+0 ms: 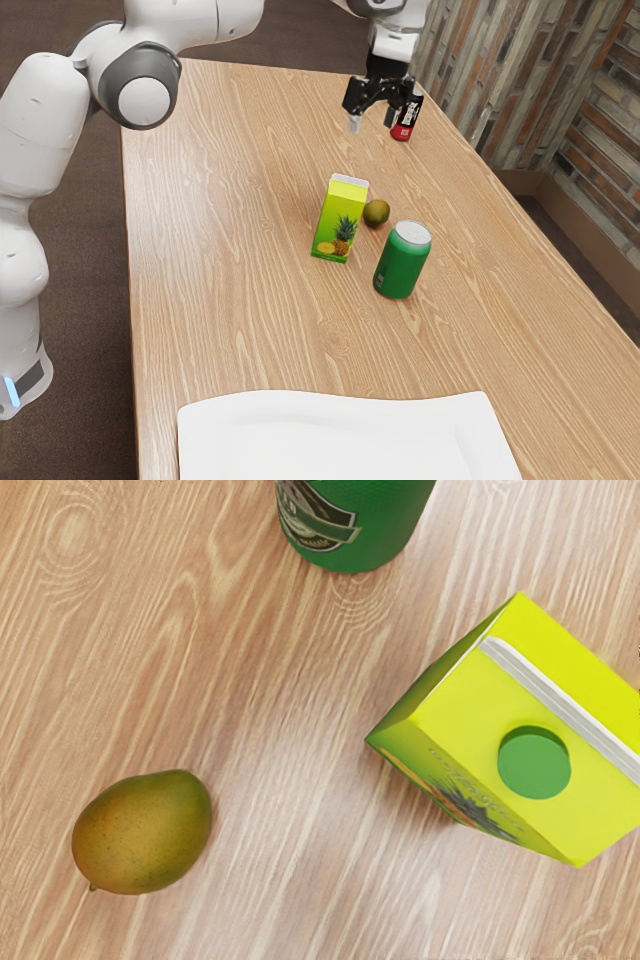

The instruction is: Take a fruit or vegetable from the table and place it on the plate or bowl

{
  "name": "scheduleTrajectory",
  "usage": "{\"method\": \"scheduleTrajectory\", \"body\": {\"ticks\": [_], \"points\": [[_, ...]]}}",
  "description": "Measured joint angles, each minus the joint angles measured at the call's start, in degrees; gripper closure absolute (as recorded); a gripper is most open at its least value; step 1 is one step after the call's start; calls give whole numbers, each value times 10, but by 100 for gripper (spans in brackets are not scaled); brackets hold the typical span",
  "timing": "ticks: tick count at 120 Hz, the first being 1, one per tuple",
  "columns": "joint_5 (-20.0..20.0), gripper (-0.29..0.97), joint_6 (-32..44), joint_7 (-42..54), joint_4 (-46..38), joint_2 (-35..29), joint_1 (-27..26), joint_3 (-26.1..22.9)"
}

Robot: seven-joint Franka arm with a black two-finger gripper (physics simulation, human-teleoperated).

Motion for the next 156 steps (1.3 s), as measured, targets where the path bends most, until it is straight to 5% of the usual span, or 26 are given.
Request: {"method": "scheduleTrajectory", "body": {"ticks": [32, 56, 78, 113, 156], "points": [[-1, 0, 5, 69, 1, -1, 1, 0], [-6, 0, 9, 102, 22, -128, -41, -20], [-6, 0, 23, 117, 10, -69, -66, -25], [58, 0, 39, 135, 3, 15, -49, -23], [80, 0, 34, 182, 3, 26, -44, -24]]}}
